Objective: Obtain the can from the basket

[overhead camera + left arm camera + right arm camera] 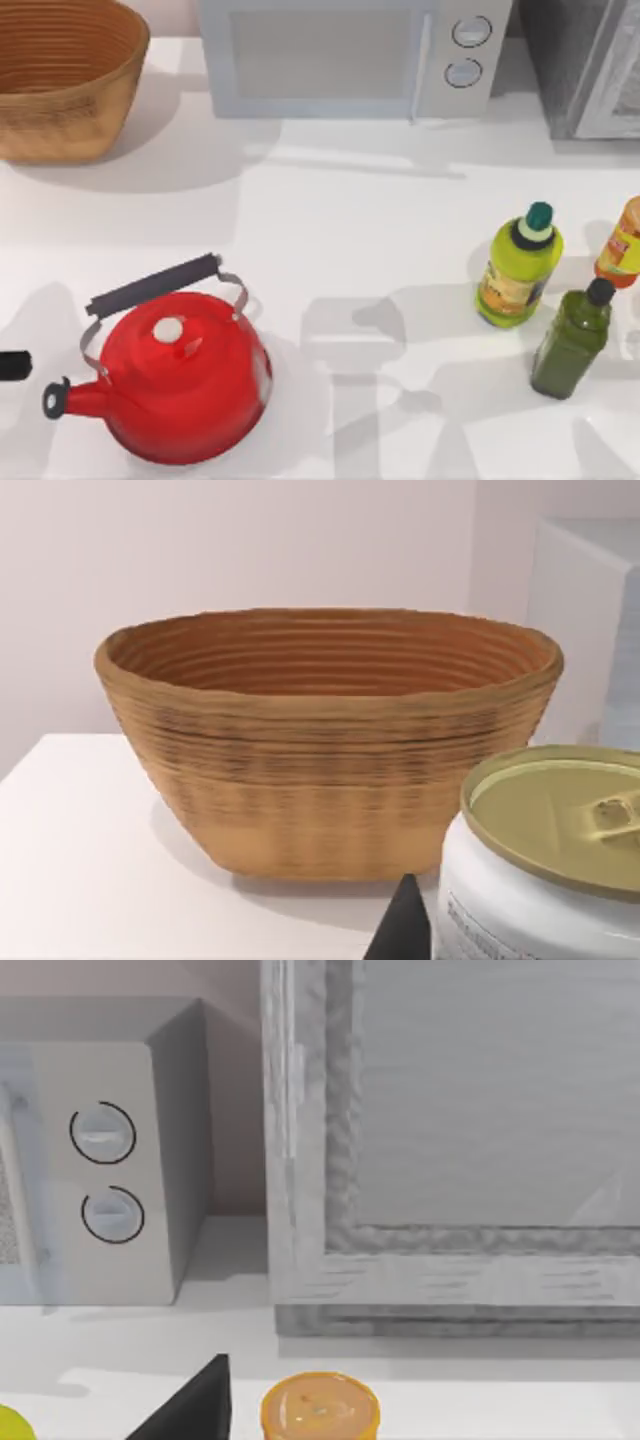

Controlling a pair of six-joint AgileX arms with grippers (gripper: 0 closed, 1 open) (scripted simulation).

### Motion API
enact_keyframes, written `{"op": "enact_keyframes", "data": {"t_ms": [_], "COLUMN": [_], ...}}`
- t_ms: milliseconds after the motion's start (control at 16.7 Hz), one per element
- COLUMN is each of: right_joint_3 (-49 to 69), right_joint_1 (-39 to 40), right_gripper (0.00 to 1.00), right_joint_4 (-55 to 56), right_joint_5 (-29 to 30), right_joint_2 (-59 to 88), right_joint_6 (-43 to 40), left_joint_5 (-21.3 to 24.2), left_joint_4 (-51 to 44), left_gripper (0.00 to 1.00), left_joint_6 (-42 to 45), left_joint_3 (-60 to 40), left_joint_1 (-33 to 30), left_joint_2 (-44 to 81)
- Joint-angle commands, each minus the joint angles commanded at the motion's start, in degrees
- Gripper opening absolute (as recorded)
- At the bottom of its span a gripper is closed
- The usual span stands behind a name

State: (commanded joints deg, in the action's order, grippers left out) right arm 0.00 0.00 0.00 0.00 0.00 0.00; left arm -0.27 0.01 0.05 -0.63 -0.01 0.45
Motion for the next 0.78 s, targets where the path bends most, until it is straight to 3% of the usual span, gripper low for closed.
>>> {"op": "enact_keyframes", "data": {"t_ms": [480, 780], "right_joint_3": [0.0, 0.0], "right_joint_1": [0.0, 0.0], "right_gripper": [1.00, 1.00], "right_joint_4": [0.0, 0.0], "right_joint_5": [0.0, 0.0], "right_joint_2": [0.0, 0.0], "right_joint_6": [0.0, 0.0], "left_joint_5": [0.4, 5.3], "left_joint_4": [0.1, 4.7], "left_gripper": [0.00, 0.00], "left_joint_6": [0.0, 0.0], "left_joint_3": [0.4, -4.4], "left_joint_1": [0.1, 0.3], "left_joint_2": [0.4, 11.7]}}
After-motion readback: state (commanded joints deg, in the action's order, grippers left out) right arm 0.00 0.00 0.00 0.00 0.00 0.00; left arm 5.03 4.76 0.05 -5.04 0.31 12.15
